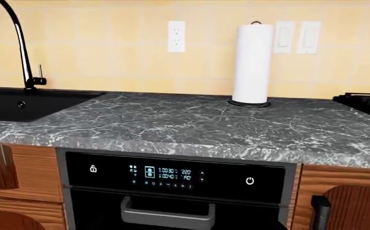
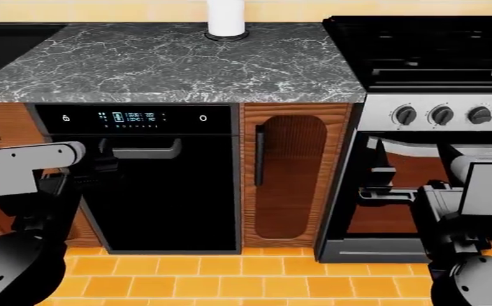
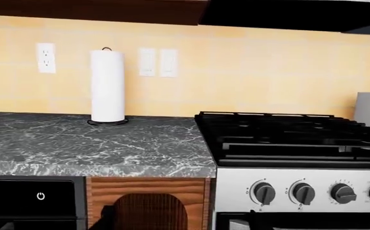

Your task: Pick and place the shaker into the drawer. Then close the cabinet.

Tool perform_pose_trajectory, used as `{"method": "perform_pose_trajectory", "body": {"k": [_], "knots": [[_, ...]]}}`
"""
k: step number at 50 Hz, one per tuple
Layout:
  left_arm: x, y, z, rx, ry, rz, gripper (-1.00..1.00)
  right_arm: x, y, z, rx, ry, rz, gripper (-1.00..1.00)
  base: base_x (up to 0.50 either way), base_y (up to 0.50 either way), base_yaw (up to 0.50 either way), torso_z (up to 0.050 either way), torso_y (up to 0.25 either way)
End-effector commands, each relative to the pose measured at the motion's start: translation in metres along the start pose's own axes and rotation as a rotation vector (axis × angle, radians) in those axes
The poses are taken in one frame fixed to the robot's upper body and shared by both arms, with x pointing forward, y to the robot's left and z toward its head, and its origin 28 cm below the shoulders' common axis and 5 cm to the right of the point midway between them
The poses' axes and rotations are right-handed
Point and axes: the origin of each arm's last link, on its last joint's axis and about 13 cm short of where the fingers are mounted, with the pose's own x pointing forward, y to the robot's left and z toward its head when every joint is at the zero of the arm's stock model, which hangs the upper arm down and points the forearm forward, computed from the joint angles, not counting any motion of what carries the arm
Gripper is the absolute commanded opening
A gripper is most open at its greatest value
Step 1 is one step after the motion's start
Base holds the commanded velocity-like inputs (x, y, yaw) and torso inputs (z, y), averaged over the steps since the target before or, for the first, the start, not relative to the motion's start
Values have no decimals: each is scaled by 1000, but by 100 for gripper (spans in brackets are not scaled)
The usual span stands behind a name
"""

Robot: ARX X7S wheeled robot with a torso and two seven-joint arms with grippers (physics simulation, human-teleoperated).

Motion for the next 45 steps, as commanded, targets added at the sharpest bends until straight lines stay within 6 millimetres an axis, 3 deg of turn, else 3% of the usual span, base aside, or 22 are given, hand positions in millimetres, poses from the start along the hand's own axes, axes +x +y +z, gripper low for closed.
{"method": "perform_pose_trajectory", "body": {"k": [1, 3, 5, 6, 9, 25, 45], "knots": [[0, -1, -1, 6, -3, -4, 100, 0, 0, -2, 4, 1, 1, 100, 0, 230, 0, 0, 0], [0, -1, -1, 11, -3, -2, 100, 0, 0, -3, 5, 2, 1, 100, 0, 238, 0, 0, 0], [-40, -42, -80, 7, 48, -76, 100, -24, 40, -88, 29, 107, 32, 100, 0, 234, 0, 0, 0], [-51, -54, -104, 6, 60, -90, 100, -31, 52, -114, 34, 131, 39, 100, 0, 234, 0, 0, 0], [-64, -69, -134, 6, 80, -109, 100, -40, 66, -144, 40, 159, 46, 100, 0, 236, 0, 0, 0], [-68, -72, -149, 14, 90, -97, 100, -43, 69, -161, 51, 188, 55, 100, 0, 111, 0, 0, 0], [-71, -69, -159, 27, 92, -88, 100, -43, 71, -164, 41, 200, 60, 100, 0, 22, 0, 0, 0]]}}
